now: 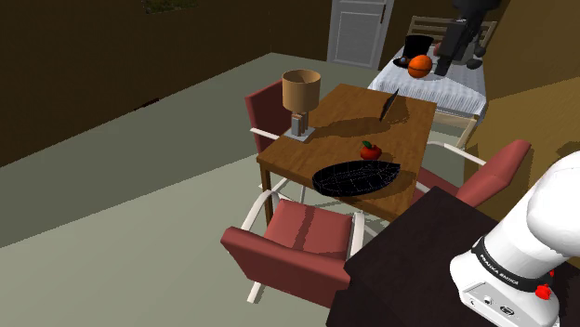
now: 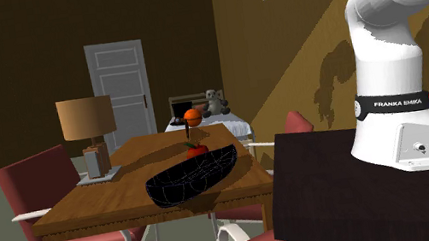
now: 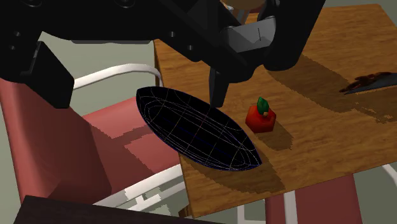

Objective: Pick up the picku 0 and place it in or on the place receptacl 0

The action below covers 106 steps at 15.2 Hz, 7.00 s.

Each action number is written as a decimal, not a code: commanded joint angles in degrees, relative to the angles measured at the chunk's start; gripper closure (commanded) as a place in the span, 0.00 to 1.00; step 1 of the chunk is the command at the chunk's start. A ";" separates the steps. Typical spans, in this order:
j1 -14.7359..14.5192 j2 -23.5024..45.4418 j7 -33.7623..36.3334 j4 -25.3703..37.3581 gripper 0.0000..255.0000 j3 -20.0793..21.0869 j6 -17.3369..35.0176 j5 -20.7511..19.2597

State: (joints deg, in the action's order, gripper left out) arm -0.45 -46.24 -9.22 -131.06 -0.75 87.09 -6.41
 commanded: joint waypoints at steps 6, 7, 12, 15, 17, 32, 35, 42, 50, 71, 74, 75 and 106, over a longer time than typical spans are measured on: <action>0.77 3.88 -3.53 -4.71 0.00 -4.22 8.81 -2.07; 0.92 4.91 -4.23 -5.42 0.00 -5.07 10.60 -2.45; 1.61 11.33 -7.78 -7.82 0.00 -9.31 19.64 -3.92; 1.84 16.13 -10.02 -8.30 0.00 -11.86 25.03 -4.37; 1.91 19.69 -11.62 -8.21 0.00 -13.53 28.55 -4.37; 2.60 52.88 -29.47 2.63 0.00 -21.90 49.30 7.96; 4.30 60.09 -33.77 6.95 0.00 -21.24 51.35 12.37; 10.10 76.36 -41.04 19.71 0.00 -17.59 53.29 19.83; 15.10 90.92 -44.16 33.72 0.00 -14.30 53.19 22.91; 15.79 94.40 -44.60 34.99 1.00 -13.40 55.42 23.69; 15.67 93.79 -44.53 34.80 1.00 -13.56 55.00 23.56; 15.55 93.16 -44.45 34.54 1.00 -13.72 54.62 23.42; 12.46 77.13 -41.45 33.34 1.00 -18.10 39.97 18.34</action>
State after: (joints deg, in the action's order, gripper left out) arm 12.10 31.26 -50.80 -97.82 -18.75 127.52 12.09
